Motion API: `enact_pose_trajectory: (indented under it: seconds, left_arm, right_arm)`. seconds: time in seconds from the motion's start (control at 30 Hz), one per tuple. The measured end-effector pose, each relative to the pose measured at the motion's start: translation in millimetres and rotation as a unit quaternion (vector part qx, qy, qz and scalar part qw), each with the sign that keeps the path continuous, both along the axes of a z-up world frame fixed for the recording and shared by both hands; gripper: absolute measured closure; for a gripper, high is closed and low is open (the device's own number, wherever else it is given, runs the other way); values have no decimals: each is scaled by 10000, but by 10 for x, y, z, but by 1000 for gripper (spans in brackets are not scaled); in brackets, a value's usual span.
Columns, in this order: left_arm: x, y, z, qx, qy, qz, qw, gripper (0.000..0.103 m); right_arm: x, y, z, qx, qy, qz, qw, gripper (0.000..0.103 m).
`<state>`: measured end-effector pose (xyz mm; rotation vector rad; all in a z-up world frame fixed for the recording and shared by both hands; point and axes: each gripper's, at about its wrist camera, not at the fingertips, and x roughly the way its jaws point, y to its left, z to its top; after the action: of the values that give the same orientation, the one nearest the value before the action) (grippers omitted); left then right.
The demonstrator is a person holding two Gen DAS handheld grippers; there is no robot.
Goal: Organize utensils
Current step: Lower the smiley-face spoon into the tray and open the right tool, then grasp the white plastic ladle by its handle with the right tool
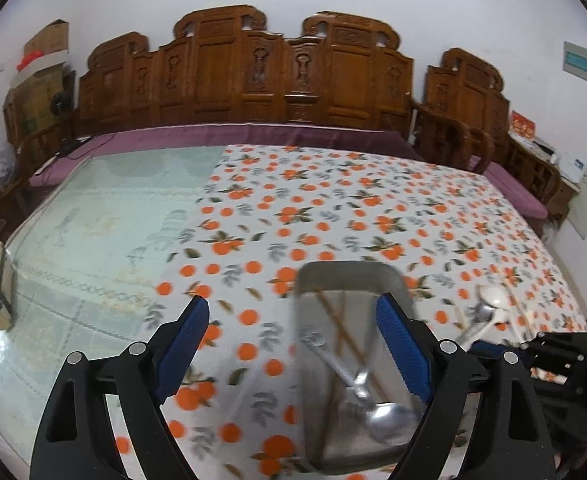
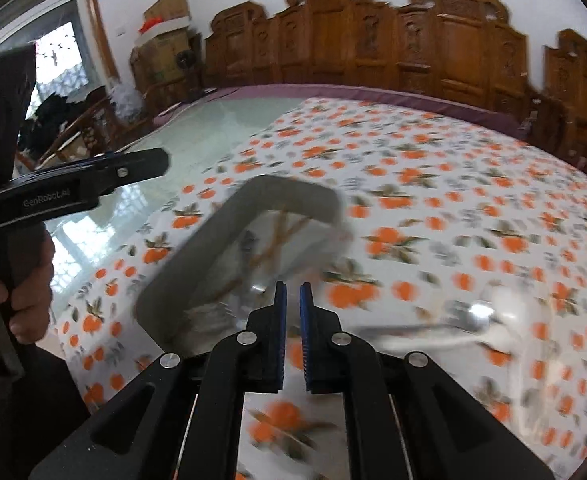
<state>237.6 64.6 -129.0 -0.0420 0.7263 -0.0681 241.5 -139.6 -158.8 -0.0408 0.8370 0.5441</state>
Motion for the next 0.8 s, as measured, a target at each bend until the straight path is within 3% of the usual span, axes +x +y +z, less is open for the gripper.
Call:
enact_pose_trajectory:
  seconds: [0.2, 0.3, 0.4, 0.57, 0.8]
  left_arm:
    - [-107, -471, 45, -144, -5, -394, 9991, 21]
    - [-159, -731, 39, -135, 6, -582, 9982, 21]
    - [-188, -937, 6, -56, 51, -722, 9974, 21]
    - [-202, -1153, -73, 7, 158, -878, 9960, 21]
    - [-202, -1373, -230, 227, 329, -1118, 9929, 21]
  right_arm:
    - [-95, -789, 6, -517, -148, -517, 9972, 93]
    - [-84, -1113, -85, -710, -83, -681, 9951, 85]
    - [-35, -1317, -223, -878, 20, -768, 9932, 84]
    - [132, -1435, -471, -986, 205, -751, 9921, 79]
    - [392, -1433, -742, -1050, 484, -674, 9910, 79]
